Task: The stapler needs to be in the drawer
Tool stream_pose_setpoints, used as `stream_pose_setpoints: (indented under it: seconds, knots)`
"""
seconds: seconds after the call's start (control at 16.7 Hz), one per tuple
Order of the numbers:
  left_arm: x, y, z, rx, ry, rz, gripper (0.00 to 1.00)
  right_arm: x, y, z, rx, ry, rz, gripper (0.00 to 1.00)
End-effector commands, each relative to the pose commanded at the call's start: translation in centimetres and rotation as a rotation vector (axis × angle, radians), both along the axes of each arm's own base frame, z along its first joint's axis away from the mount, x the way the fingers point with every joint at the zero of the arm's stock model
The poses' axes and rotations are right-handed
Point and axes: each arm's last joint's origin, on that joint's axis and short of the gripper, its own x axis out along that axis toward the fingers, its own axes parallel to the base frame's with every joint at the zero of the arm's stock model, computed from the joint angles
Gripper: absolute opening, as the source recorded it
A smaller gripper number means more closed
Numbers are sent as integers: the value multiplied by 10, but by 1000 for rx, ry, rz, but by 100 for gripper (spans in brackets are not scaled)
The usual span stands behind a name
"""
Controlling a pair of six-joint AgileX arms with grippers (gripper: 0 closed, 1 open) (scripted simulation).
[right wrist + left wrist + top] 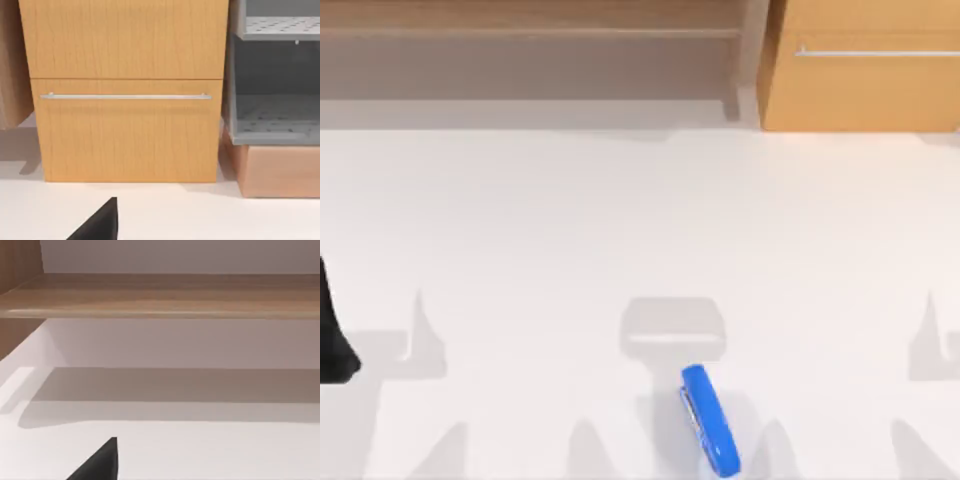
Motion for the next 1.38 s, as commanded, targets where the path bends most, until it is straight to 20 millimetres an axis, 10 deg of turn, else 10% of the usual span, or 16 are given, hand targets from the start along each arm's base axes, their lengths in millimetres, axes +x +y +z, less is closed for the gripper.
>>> stream_pose_setpoints:
  seconds: [0.72, 1.08, 1.38]
  knots:
    - [0, 0, 0, 0, 0, 0, 100, 38, 7, 62, -384, -45, 23, 100]
    - [0, 0, 0, 0, 0, 0, 100, 127, 21, 90, -798, -62, 12, 100]
    - [0, 0, 0, 0, 0, 0, 100, 217, 42, 56, -1141, -51, 1, 100]
